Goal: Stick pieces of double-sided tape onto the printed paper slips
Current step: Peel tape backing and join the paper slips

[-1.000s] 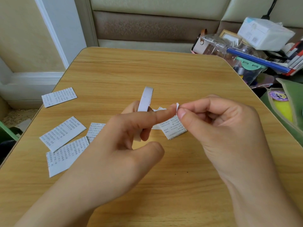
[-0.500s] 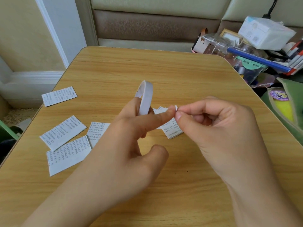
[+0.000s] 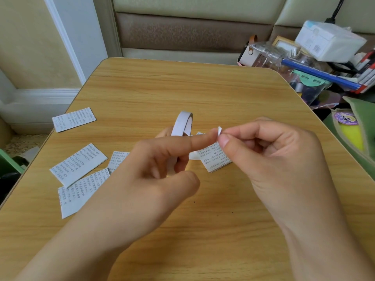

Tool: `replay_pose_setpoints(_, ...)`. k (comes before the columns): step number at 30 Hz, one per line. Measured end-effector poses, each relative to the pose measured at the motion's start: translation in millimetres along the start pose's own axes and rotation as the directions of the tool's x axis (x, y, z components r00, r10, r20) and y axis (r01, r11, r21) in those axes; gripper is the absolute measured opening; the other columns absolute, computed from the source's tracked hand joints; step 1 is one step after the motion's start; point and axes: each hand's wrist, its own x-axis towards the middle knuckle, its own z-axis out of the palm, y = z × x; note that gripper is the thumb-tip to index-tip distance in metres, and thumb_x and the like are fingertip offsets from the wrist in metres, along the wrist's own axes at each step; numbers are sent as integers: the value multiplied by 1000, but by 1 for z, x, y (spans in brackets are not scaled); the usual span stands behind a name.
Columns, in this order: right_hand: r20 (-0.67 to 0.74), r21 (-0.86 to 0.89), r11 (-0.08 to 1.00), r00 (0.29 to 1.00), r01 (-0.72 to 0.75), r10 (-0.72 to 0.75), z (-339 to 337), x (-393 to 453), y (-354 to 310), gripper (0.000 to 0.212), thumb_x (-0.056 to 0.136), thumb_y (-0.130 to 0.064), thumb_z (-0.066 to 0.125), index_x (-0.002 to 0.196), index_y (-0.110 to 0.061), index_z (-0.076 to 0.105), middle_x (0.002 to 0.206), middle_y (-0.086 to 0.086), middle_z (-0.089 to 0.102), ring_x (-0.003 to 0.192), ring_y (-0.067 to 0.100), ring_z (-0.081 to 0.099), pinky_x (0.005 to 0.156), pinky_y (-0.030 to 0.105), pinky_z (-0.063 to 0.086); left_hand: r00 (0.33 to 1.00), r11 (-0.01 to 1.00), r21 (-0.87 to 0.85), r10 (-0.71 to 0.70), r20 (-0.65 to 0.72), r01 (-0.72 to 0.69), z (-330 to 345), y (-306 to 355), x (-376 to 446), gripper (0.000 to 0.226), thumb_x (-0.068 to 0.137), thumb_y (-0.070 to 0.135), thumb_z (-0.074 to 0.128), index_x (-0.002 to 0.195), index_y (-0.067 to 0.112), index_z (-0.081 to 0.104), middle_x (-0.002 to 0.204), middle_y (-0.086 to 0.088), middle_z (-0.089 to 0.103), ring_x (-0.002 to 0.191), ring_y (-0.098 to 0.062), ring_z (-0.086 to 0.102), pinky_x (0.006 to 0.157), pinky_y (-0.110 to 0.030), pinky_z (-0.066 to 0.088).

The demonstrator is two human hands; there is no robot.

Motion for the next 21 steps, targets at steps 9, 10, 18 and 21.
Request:
replay_pose_setpoints(9,-4,5,1000,1000,13,-13,-1,0,1,8,72,-26,72,70,-34,75,68,4,60,62,6,49,59,21,42,1000,999,-41,-4,28,5,-1,-1,0,49,54,31,58,99,47,71,68,11,39,69,-1,39,63,-8,34)
replay_pose_setpoints(10,-2,3,1000,1000,14,-14,-1,0,1,8,72,-27,72,71,-34,75,68,4,60,62,6,49,59,20,42,1000,999,-32,-2,24,3,-1,0,0,49,54,31,58,99,48,71,68,12,39,69,-1,39,63,-8,34)
replay_pose_setpoints(18,18,-14,1000,1000,-6,7,-1,1,4,6,70,-30,74,72,-36,75,63,-3,53,60,4,47,56,17,39,999,960,279,40,-15,-34,2,-1,0,55,60,38,50,111,59,58,78,14,40,78,-6,44,62,-7,36)
replay_pose_setpoints(21,13,-32,999,1000,-4,5,-1,1,5,5,70,-30,74,72,-34,75,62,-7,52,59,4,46,56,15,37,998,930,367,51,-38,-33,4,-2,-2,57,61,40,46,114,57,55,82,18,40,84,-6,47,67,-3,38)
